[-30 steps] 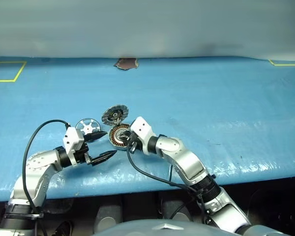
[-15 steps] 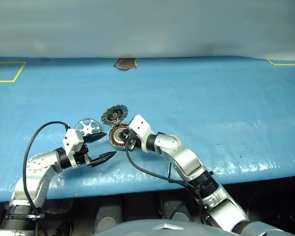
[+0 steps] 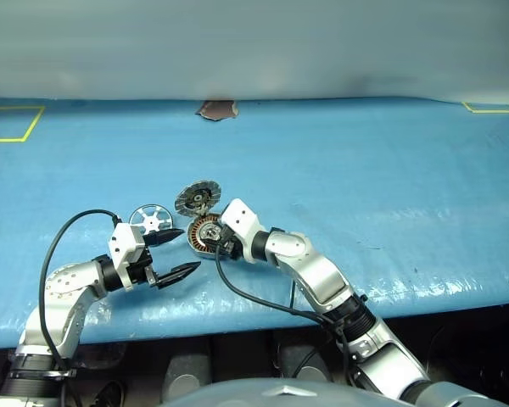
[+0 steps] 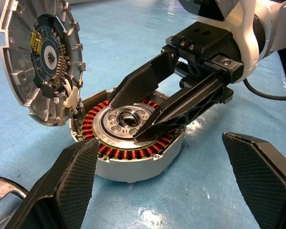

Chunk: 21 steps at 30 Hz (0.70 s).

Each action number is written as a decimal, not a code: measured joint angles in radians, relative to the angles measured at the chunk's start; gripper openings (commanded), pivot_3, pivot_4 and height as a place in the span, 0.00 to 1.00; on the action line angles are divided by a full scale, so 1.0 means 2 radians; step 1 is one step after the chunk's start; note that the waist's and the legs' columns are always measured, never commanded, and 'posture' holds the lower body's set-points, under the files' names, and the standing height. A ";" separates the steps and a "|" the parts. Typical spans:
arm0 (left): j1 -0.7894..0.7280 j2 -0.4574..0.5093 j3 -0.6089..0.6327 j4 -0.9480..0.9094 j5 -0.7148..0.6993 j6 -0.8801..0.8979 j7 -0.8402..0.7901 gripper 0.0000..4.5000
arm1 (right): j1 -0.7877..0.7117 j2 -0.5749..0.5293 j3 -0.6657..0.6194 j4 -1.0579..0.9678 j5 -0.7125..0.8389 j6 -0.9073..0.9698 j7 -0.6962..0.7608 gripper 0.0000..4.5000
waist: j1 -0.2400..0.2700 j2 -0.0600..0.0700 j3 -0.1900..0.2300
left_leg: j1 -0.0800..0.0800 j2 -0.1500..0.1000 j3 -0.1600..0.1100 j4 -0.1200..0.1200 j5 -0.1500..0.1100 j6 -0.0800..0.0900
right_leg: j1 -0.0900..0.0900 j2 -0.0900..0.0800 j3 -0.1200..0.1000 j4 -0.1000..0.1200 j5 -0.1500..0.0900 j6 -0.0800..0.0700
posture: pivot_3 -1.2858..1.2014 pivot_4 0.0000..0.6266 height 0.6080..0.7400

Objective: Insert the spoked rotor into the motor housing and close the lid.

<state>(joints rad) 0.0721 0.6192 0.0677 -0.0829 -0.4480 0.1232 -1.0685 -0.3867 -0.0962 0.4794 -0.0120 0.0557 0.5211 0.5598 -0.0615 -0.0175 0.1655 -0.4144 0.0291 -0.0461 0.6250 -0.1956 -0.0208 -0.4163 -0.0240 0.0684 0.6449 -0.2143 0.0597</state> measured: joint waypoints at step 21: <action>0.000 0.000 0.000 0.000 0.008 0.003 0.002 1.00 | 0.000 0.009 -0.007 0.000 -0.001 -0.010 -0.007 0.00 | 0.000 0.000 0.000 | 0.000 0.000 0.000 0.000 0.000 0.000 | 0.000 0.000 0.000 0.000 0.000 0.000 | 0.52 0.24 1.00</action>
<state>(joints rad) 0.0720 0.6195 0.0676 -0.0822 -0.4329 0.1282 -1.0648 -0.3867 -0.0775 0.4648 -0.0110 0.0533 0.5011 0.5460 -0.0619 -0.0175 0.1655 -0.4143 0.0291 -0.0461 0.6250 -0.1956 -0.0208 -0.4163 -0.0240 0.0684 0.6450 -0.2143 0.0597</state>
